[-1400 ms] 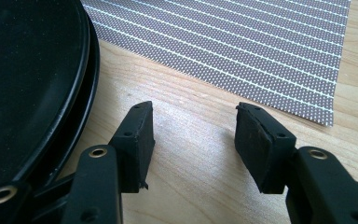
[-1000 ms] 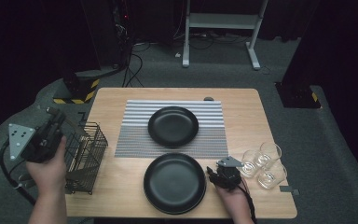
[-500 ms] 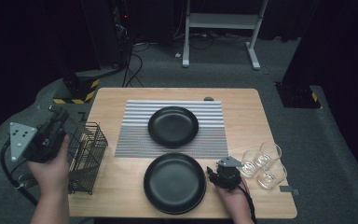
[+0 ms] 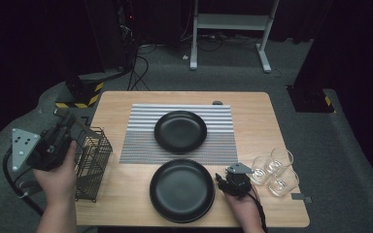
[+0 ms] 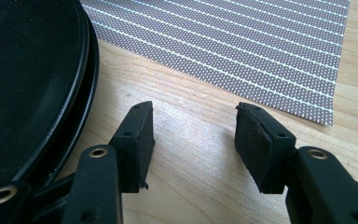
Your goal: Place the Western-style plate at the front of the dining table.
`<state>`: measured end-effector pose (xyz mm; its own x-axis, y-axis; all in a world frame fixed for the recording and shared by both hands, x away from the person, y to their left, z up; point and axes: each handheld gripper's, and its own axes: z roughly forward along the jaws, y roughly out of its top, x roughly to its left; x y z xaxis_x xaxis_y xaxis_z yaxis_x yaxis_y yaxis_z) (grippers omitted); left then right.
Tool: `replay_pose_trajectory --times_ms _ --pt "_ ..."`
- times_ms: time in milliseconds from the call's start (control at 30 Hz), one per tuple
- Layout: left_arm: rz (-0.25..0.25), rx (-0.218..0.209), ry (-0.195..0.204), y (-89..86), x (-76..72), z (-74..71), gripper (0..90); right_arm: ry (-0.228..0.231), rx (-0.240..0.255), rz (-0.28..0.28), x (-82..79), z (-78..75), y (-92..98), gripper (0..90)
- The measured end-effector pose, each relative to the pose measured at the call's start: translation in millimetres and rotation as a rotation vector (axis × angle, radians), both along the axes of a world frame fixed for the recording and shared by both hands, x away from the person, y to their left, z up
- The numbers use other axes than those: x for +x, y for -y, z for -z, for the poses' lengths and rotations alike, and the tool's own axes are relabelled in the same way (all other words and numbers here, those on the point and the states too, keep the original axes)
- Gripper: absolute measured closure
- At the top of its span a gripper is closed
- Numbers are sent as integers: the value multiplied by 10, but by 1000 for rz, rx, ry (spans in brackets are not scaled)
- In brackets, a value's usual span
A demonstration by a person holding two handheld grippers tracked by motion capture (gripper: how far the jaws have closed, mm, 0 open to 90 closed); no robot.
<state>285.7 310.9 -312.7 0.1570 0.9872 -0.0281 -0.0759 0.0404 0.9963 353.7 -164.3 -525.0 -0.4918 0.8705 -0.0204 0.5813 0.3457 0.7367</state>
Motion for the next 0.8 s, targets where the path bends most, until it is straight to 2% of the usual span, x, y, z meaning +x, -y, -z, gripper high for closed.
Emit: replay_pose_trajectory --times_ms 167,367,567,800 --pt "15 -14 -15 66 8 28 832 0 1 0 0 0 1 473" --pt "30 5 -7 174 -25 53 832 0 0 0 0 0 0 473" --pt "38 0 -13 229 -3 90 832 0 0 1 -1 0 1 473" --pt "61 -3 -28 369 85 231 832 1 1 4 -3 0 1 486"
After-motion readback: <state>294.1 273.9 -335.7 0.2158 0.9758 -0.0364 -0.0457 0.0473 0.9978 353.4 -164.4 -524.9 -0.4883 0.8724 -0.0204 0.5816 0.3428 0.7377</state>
